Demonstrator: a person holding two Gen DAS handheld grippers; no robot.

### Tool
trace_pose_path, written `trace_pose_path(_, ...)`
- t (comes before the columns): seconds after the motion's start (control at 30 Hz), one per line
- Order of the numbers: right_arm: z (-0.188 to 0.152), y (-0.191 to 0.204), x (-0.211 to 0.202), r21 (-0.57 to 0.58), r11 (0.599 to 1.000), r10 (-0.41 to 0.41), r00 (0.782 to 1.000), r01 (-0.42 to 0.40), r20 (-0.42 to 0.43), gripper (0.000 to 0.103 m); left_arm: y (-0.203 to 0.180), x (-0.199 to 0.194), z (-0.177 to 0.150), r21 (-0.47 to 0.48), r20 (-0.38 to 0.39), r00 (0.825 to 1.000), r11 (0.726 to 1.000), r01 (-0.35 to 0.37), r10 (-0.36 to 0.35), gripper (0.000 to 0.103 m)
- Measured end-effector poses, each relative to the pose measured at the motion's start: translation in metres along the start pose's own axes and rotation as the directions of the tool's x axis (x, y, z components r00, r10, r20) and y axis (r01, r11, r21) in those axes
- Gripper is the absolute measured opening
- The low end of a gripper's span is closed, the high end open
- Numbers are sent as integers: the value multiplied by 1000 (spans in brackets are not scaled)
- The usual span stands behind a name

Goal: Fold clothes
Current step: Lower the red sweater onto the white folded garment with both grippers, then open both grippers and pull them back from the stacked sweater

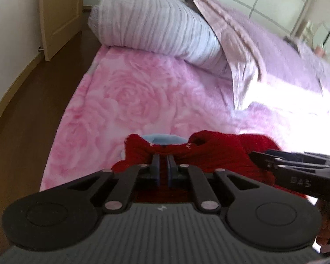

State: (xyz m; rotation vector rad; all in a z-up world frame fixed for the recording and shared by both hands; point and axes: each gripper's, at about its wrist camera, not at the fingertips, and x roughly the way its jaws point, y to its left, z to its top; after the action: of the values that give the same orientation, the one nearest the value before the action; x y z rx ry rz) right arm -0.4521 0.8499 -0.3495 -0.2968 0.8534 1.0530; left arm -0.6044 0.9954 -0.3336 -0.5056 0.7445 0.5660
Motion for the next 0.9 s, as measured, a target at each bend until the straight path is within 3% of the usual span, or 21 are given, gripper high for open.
trace_pose_path(0.13, -13, -5, -55, 43, 999, 18, 998, -20, 57, 40, 1, -51, -10, -21, 68, 998, 1000, 16, -14, 6)
trace_pose_path(0.33, -56, 15, -108, 38, 997, 63, 998, -63, -8, 40, -30, -96, -57, 11, 7, 998, 998, 61, -61, 6)
trace_pose_path(0.43, -75, 28, -94, -11, 998, 54, 997, -55, -61, 40, -38, -89, -78, 39, 4, 1000, 999, -3, 3, 7)
trace_pose_path(0.67, -78, 39, -72, -99, 994, 25, 991, -38, -133, 40, -50, -89, -80, 30, 2, 995, 995, -96, 96, 9)
trace_pose_path(0.83, -76, 29, -114, -48, 998, 45, 992, -51, -115, 40, -76, -135, -71, 46, 18, 977, 976, -214, 213, 11)
trace_pose_path(0.9, -83, 26, -137, -51, 997, 44, 991, -50, -123, 40, -85, -158, -75, 26, 24, 967, 967, -253, 252, 25)
